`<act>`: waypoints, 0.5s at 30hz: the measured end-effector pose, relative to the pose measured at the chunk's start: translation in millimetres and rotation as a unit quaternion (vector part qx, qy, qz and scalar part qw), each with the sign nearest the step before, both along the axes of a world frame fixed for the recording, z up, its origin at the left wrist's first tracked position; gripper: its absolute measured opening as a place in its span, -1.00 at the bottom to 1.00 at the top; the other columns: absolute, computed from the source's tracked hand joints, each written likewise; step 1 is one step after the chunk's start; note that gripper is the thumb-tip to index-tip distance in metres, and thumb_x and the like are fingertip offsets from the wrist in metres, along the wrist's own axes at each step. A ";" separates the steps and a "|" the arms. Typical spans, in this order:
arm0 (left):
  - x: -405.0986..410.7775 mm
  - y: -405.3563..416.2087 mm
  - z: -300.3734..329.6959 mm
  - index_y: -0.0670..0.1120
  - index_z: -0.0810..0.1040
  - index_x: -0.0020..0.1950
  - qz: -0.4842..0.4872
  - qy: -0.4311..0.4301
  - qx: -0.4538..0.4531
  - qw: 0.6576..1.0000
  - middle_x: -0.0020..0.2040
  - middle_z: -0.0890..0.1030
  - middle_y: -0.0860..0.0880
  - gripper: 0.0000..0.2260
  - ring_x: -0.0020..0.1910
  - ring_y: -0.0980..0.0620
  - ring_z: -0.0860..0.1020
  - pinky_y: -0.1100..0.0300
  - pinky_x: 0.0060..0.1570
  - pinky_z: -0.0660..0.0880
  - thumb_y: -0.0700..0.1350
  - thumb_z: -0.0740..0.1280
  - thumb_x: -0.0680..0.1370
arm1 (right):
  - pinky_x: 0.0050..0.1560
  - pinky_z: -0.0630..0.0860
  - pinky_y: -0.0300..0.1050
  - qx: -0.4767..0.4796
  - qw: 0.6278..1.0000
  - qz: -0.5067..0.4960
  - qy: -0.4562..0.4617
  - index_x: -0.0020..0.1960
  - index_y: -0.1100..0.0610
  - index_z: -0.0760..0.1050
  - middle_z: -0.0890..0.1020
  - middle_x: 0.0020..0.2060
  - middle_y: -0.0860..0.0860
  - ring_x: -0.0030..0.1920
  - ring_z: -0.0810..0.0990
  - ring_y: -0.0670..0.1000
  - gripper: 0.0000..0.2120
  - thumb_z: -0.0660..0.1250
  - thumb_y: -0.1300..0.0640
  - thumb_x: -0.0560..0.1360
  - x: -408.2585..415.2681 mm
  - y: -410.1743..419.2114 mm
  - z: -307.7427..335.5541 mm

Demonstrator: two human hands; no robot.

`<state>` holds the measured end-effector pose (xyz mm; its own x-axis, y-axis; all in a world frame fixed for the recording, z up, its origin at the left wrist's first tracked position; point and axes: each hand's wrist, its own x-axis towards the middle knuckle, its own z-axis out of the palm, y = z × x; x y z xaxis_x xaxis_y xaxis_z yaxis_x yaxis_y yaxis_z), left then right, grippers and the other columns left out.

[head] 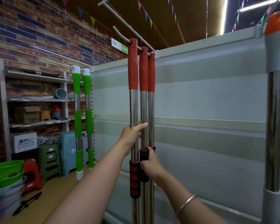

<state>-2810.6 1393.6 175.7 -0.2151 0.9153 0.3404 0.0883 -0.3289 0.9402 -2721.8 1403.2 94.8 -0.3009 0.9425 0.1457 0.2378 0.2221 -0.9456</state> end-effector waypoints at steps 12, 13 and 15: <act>1.3 -2.7 -8.3 -0.14 0.51 0.21 0.019 -0.015 -0.026 0.999 0.17 0.55 -0.03 -0.69 0.12 -0.01 0.53 0.12 0.09 0.36 -0.06 0.35 0.51 | 0.32 0.40 0.17 0.016 1.000 0.002 -0.014 0.51 0.00 0.00 0.23 0.38 0.07 0.34 0.35 0.17 -0.25 0.23 0.26 0.41 3.4 -7.4 1.9; 0.5 -2.5 -8.7 -0.14 0.50 0.23 0.017 -0.015 -0.024 0.999 0.18 0.54 -0.03 -0.67 0.14 -0.02 0.53 0.11 0.11 0.36 -0.05 0.35 0.51 | 0.33 0.40 0.17 0.017 1.000 0.005 -0.012 0.52 0.00 0.00 0.23 0.39 0.08 0.34 0.35 0.17 -0.25 0.22 0.27 0.41 3.9 -8.5 2.8; 1.3 -6.9 -8.0 -0.15 0.49 0.27 0.012 -0.014 -0.023 1.000 0.24 0.53 -0.04 -0.63 0.20 -0.05 0.52 0.04 0.22 0.36 -0.03 0.35 0.51 | 0.32 0.40 0.18 0.014 1.000 0.009 -0.012 0.52 0.01 0.02 0.26 0.38 0.09 0.33 0.37 0.17 -0.24 0.22 0.27 0.39 4.2 -8.2 3.3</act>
<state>-2809.3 1386.6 167.8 -0.2465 0.9246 0.2906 0.0686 -0.2824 0.9568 -2717.5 1395.0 98.1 -0.3206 0.9326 0.1655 0.2557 0.2535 -0.9329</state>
